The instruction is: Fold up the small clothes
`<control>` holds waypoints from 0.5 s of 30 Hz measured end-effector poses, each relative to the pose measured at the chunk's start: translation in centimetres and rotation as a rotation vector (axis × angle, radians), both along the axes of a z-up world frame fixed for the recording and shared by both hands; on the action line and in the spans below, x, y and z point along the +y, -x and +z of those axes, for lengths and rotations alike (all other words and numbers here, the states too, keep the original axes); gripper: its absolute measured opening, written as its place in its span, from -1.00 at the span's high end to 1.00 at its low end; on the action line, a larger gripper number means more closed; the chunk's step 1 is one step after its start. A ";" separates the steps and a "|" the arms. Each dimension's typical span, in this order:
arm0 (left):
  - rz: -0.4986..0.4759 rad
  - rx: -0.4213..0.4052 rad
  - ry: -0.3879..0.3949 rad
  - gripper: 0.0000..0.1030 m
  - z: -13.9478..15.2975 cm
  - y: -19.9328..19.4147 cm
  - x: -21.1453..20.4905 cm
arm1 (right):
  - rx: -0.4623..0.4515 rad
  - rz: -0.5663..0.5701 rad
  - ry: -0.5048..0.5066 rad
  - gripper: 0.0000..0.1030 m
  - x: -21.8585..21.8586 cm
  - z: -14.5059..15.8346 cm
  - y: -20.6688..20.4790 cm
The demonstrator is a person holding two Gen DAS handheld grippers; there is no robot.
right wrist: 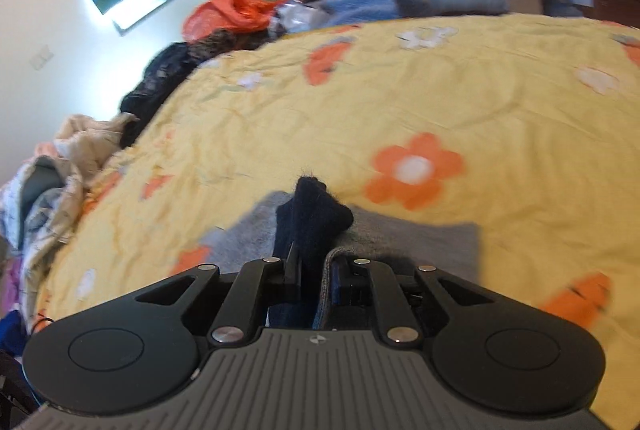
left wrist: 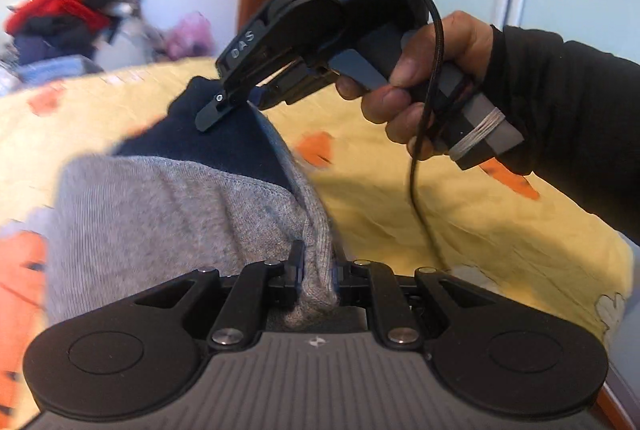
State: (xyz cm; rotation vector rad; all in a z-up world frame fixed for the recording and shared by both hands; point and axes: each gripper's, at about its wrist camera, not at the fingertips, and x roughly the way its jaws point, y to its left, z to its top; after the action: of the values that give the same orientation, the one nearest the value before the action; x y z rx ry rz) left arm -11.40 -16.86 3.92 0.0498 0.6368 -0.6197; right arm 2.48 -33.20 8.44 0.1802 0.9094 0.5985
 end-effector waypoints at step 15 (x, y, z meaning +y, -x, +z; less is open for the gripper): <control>0.005 0.038 0.251 -0.79 2.3 -3.7 13.2 | -0.015 -0.252 -0.336 -0.70 -8.0 -4.1 3.1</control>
State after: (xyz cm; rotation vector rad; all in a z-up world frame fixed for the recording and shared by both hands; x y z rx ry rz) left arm -7.66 -3.62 6.26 -0.1980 0.5914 -0.6930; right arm -0.65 -41.21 4.31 0.5829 0.7524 0.5128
